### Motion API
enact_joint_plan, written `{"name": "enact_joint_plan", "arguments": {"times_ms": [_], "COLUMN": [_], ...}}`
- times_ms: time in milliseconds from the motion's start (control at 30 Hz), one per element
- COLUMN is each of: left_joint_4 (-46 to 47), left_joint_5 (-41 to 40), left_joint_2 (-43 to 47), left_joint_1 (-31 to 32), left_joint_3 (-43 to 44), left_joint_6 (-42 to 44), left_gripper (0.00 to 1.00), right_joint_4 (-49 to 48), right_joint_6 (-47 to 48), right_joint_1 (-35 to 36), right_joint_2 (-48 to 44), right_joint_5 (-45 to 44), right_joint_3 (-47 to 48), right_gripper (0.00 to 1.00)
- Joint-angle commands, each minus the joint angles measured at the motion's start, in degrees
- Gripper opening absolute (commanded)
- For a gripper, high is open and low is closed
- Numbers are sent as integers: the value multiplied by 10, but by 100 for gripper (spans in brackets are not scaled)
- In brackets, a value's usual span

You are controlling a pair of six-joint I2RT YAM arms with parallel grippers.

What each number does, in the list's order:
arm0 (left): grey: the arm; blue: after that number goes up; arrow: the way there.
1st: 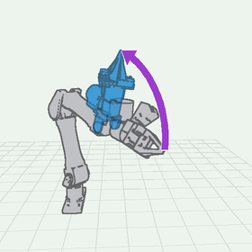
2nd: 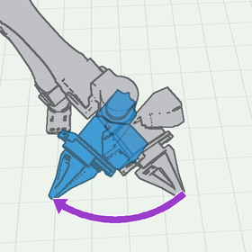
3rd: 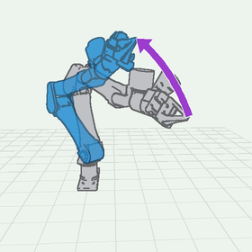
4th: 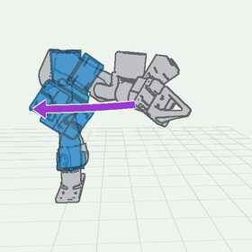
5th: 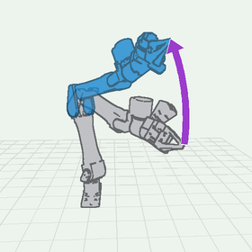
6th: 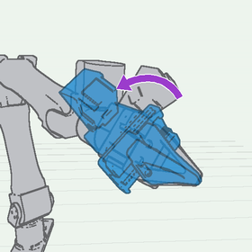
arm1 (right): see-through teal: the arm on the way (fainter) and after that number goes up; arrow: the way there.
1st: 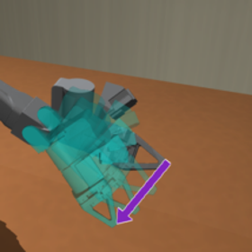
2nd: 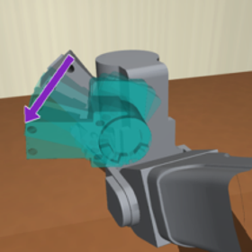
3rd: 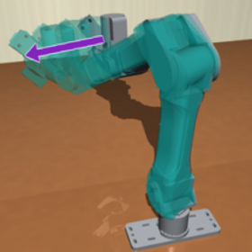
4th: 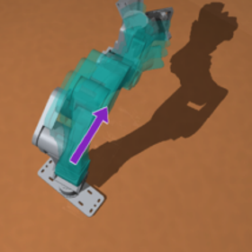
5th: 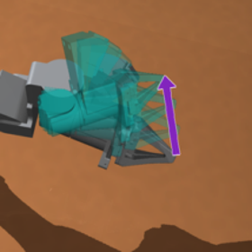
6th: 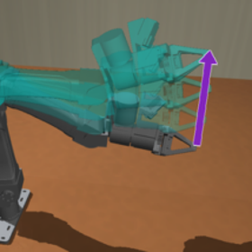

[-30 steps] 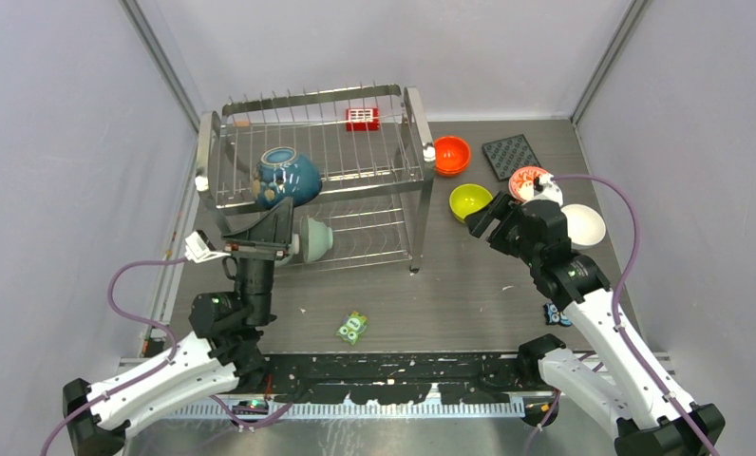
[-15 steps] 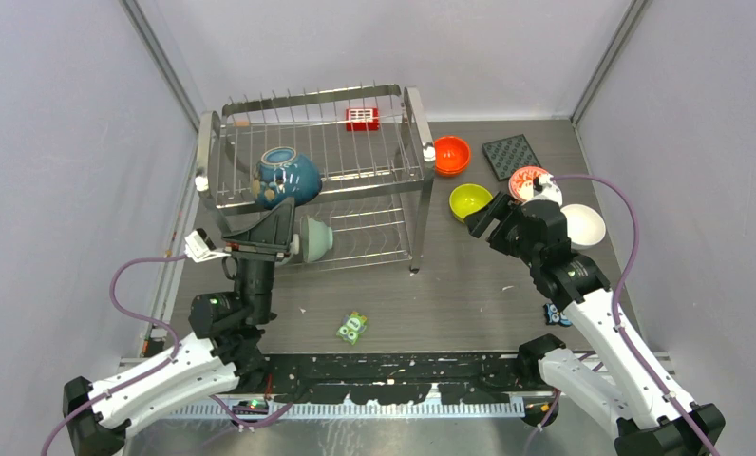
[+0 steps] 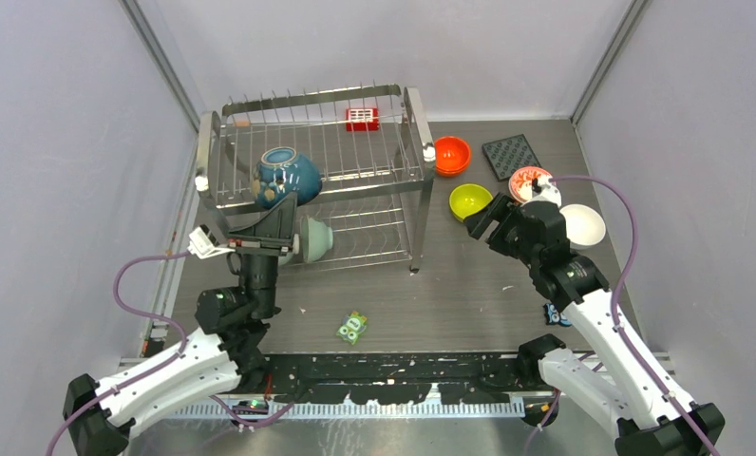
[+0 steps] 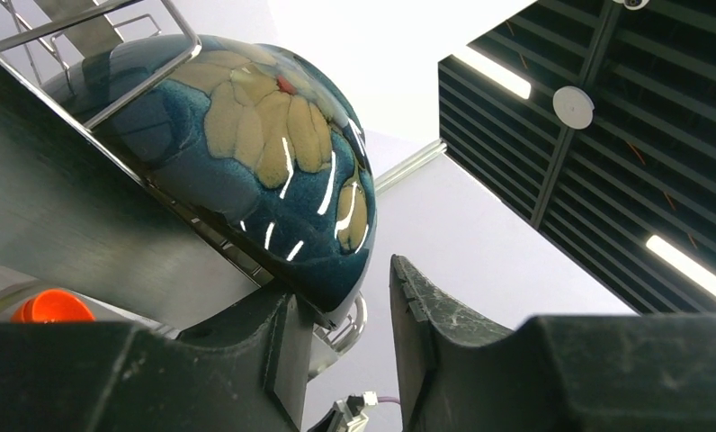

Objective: Unload the bowls from the dish rack
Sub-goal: Pick up the bowl from the dish rack.

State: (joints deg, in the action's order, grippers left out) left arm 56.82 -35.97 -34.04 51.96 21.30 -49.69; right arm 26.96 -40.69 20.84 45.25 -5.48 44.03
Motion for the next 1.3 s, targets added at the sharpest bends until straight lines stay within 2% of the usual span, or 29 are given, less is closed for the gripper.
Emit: {"name": "enact_joint_plan", "arguments": {"times_ms": [0,233,467,667,800,1000,1167,1267], "left_joint_4": [65,118,121,117,118,138,149,156], "left_joint_5": [18,27,32,35,50,124,183,192], "left_joint_2": [-15,-48,-46,-37,-34,-55,-83,-92], "left_joint_1": [-12,-24,-30,-33,-33,-34,-38,-40], "left_joint_3": [1,-6,-7,-11,-7,35,72,84], "left_joint_6": [2,-4,-6,-3,16,75,92,98], "left_gripper": [36,26,17,1,0,0,0,0], "right_joint_4": [-26,-25,-25,-26,-27,-29,-27,-25], "right_joint_6": [9,13,15,15,17,18,20,22], "right_joint_1": [3,4,6,6,6,6,6,6], "right_joint_2": [-11,-12,-13,-14,-15,-21,-24,-26], "right_joint_5": [-9,-10,-10,-11,-11,-13,-13,-14], "right_joint_3": [2,1,1,-1,-3,-8,-7,-6], "right_gripper": [79,79,79,79,79,79,79,79]}}
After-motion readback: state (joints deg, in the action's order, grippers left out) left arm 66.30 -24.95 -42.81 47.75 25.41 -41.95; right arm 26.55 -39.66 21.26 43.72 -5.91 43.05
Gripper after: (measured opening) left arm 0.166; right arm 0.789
